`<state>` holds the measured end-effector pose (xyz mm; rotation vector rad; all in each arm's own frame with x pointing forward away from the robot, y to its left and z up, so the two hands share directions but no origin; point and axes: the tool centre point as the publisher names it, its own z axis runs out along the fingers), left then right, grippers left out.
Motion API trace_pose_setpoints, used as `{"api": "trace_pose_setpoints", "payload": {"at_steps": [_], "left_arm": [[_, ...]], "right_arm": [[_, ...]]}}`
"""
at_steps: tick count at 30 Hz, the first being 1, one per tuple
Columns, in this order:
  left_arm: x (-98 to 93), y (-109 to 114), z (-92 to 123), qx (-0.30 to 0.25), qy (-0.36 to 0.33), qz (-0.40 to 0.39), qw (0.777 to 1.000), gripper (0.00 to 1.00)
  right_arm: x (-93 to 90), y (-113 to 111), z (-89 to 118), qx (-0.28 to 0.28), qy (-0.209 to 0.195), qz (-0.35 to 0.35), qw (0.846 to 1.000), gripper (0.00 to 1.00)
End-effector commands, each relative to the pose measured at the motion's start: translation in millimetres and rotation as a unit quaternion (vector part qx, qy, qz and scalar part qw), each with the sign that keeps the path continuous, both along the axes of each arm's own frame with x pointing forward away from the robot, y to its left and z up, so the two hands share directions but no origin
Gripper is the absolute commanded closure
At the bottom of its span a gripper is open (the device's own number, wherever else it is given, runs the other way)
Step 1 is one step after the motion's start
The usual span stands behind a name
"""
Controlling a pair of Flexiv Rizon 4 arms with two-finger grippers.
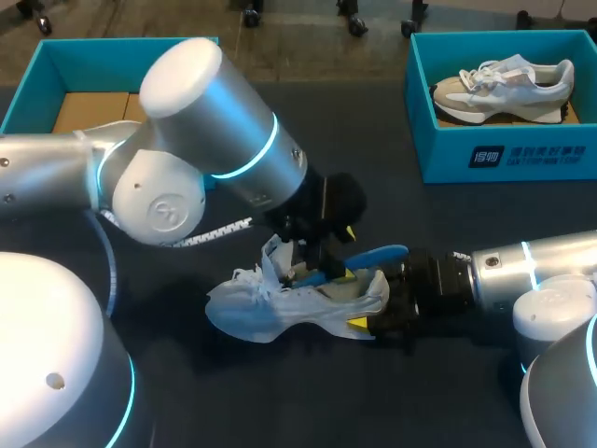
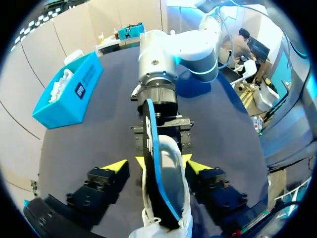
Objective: Take the shoe out of the shoebox, open the shoe tongue, remove and reinsert the insole, then place the shoe into the shoebox
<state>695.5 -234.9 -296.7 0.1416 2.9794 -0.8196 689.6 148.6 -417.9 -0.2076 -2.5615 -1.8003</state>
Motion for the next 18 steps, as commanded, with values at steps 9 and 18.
{"api": "trace_pose_setpoints", "payload": {"at_steps": [9,18], "left_arm": [[-9.8,-1.3,0.7,-0.018,-0.042,0.022,0.999,0.15],[-0.7,-9.0,-10.6,-0.005,-0.017,0.033,0.999,0.22]], "right_arm": [[0.3,1.5,-2.5,-0.001,0.000,0.000,1.000,1.00],[0.3,1.5,-2.5,-0.001,0.000,0.000,1.000,1.00]]}}
